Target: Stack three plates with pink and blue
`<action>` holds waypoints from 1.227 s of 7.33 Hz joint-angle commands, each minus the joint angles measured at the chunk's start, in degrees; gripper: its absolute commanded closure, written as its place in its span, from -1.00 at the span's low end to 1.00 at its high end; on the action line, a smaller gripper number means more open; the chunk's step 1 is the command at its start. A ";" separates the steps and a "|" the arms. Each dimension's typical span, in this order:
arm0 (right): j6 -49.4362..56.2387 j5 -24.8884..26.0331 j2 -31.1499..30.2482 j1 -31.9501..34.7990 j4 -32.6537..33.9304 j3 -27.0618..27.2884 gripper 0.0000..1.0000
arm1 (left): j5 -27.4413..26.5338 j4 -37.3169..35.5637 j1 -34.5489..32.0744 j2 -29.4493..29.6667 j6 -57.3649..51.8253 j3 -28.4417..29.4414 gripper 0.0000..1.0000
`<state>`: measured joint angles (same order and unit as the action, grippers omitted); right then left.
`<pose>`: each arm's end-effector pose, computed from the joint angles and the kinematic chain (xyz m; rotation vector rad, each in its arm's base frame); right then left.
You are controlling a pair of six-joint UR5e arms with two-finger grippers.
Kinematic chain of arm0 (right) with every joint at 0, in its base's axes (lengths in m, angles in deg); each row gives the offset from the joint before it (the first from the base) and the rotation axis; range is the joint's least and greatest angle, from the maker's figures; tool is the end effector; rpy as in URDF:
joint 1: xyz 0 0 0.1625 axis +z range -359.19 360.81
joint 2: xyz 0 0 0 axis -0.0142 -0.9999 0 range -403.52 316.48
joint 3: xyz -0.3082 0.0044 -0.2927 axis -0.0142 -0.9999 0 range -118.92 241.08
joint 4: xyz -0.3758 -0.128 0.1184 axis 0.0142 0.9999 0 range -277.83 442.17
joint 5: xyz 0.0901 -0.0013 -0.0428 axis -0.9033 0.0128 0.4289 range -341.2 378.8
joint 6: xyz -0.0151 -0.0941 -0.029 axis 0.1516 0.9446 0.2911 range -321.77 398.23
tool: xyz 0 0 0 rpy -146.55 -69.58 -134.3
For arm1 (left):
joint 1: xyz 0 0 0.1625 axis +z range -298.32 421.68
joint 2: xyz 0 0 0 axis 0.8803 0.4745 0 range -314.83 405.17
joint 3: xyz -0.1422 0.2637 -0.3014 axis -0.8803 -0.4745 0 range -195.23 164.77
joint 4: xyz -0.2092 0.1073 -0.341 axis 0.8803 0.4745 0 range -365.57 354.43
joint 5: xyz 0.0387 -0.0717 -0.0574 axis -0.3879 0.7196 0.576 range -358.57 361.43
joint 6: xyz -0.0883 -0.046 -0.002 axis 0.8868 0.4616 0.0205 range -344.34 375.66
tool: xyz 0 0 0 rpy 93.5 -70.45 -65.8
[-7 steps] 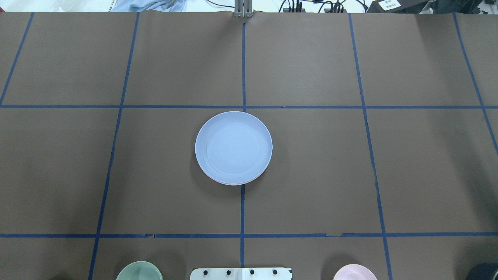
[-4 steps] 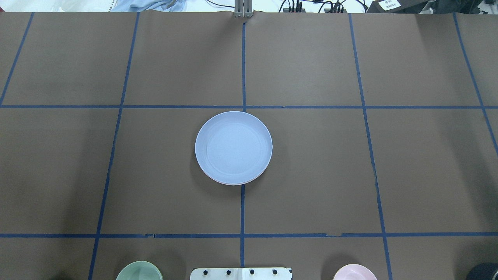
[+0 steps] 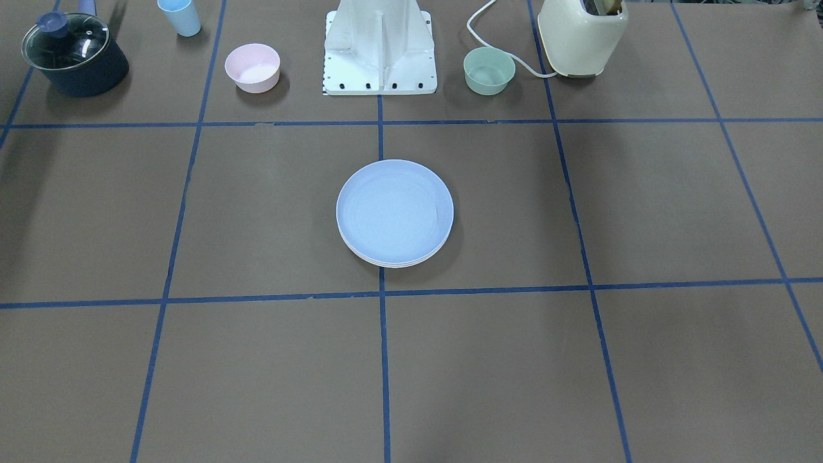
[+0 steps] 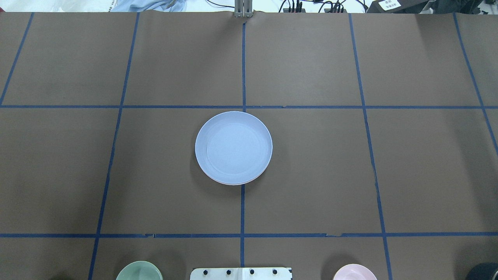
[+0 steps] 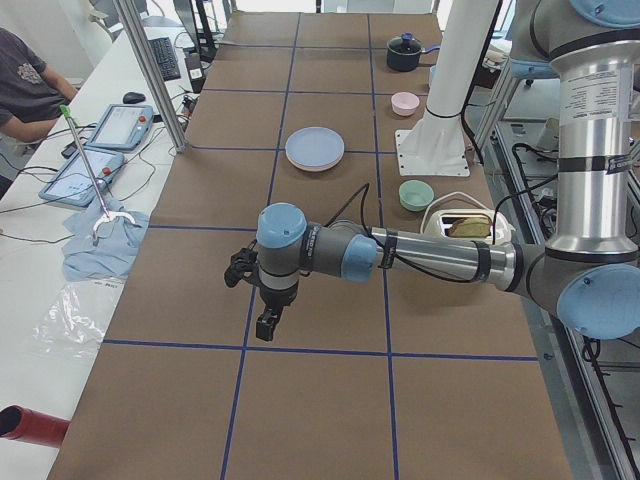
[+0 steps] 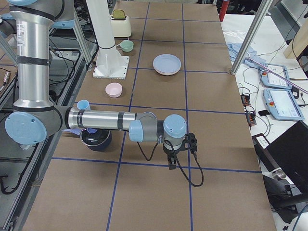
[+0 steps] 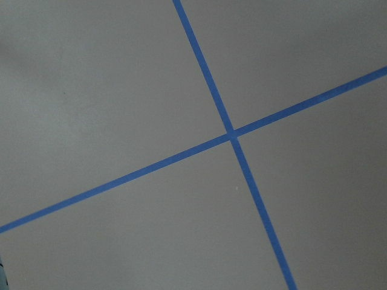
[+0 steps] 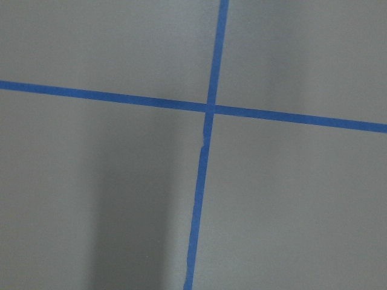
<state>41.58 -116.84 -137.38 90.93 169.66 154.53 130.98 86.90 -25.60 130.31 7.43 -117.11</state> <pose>0.0630 -0.4657 0.6554 0.0586 -0.7952 -0.0680 -0.0477 -0.4670 0.5973 0.1923 0.6818 0.2404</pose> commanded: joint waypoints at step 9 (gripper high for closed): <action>0.17 -0.06 -4.75 4.98 11.56 7.98 -1.00 | 3.35 -0.63 -0.26 -0.50 0.32 4.85 -1.00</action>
<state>41.74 -117.02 -141.69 95.99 181.40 162.77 134.33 86.27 -25.90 129.62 7.59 -112.26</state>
